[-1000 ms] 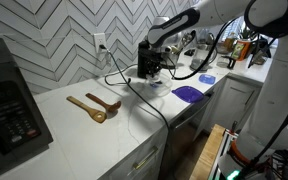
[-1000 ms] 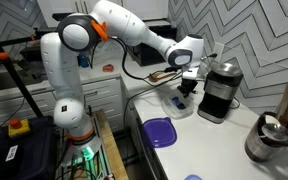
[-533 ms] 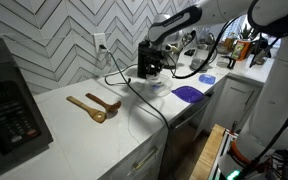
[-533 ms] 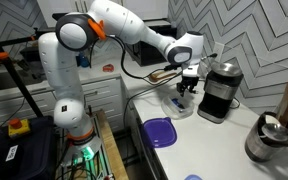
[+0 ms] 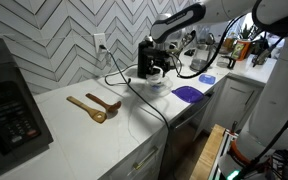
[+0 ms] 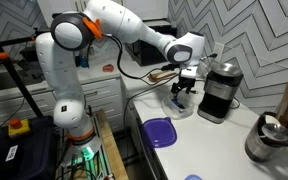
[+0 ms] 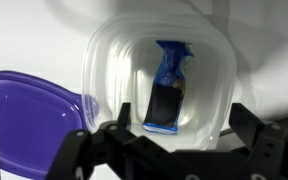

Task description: Put the right bowl in the left bowl, then remove the blue sachet from the bowl

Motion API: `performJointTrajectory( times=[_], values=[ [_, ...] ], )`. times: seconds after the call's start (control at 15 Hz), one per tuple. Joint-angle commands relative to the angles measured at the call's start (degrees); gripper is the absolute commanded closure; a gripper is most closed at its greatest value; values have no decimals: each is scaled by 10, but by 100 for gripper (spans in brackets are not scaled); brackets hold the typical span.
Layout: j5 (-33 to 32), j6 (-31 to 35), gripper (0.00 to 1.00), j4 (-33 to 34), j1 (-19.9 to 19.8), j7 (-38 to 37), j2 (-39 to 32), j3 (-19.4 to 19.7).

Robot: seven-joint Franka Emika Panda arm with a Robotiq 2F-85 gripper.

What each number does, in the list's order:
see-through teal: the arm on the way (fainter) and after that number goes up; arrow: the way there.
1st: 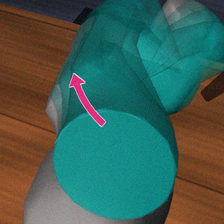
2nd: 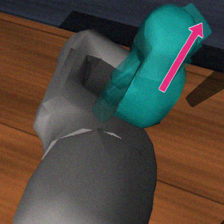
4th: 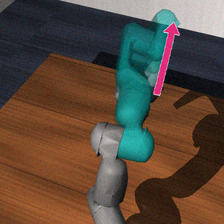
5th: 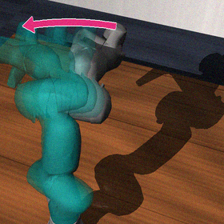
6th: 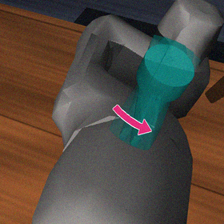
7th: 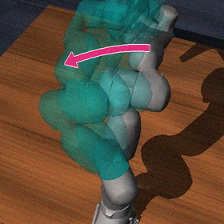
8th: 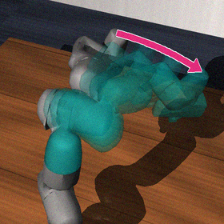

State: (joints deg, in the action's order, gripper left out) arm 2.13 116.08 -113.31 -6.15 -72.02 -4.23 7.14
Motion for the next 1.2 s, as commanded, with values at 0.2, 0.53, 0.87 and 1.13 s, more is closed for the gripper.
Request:
performJointTrajectory(
  times=[0.2, 0.53, 0.87, 1.13],
  values=[
    [0, -23, 0, -20, -9, 43, -4, 10],
    [7, 14, 0, -19, -10, 62, -21, 12],
    [17, 23, 3, -15, -8, 70, -23, 11],
    [23, 18, 12, -11, -9, 72, -26, 11]
  ],
)
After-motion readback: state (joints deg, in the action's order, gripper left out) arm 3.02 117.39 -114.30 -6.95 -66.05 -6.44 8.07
